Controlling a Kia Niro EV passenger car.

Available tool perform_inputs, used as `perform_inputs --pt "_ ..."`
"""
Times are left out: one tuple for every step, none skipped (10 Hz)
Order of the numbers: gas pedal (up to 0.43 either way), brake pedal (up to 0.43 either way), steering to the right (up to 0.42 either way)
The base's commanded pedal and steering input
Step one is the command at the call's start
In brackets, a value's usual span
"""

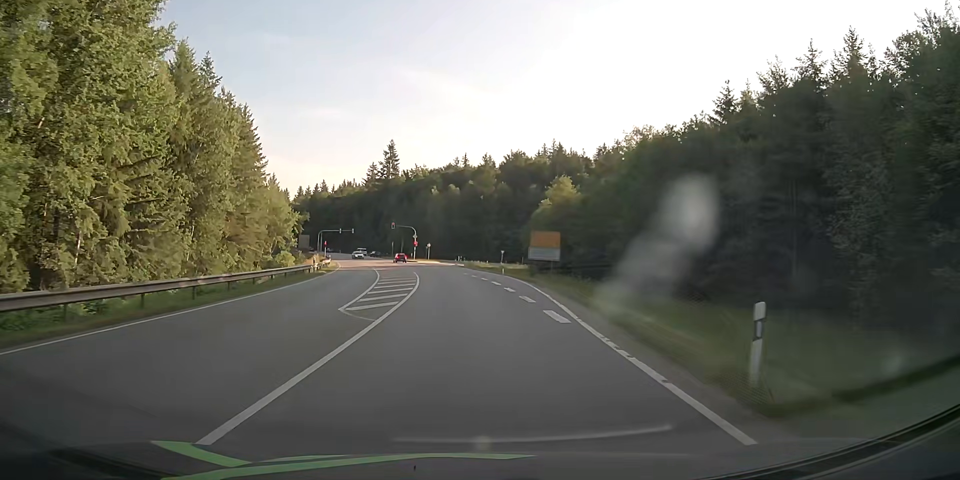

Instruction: Follow the waypoints while adhering to traffic rules and regulations

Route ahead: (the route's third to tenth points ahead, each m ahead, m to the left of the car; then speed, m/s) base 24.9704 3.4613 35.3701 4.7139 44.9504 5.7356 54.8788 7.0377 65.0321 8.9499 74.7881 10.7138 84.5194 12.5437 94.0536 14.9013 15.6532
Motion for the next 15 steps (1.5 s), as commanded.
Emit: perform_inputs --pt "0.0 0.201 -0.007" --pt "0.0 0.201 -0.007" --pt "0.0 0.207 -0.007" --pt "0.0 0.213 -0.007" --pt "0.0 0.213 -0.007" --pt "0.0 0.213 -0.007" --pt "0.0 0.213 -0.007" --pt "0.0 0.213 -0.007" --pt "0.0 0.213 -0.007" --pt "0.0 0.213 -0.008" --pt "0.0 0.22 -0.008" --pt "0.0 0.22 -0.009" --pt "0.0 0.22 -0.01" --pt "0.0 0.22 -0.011" --pt "0.0 0.22 -0.011"
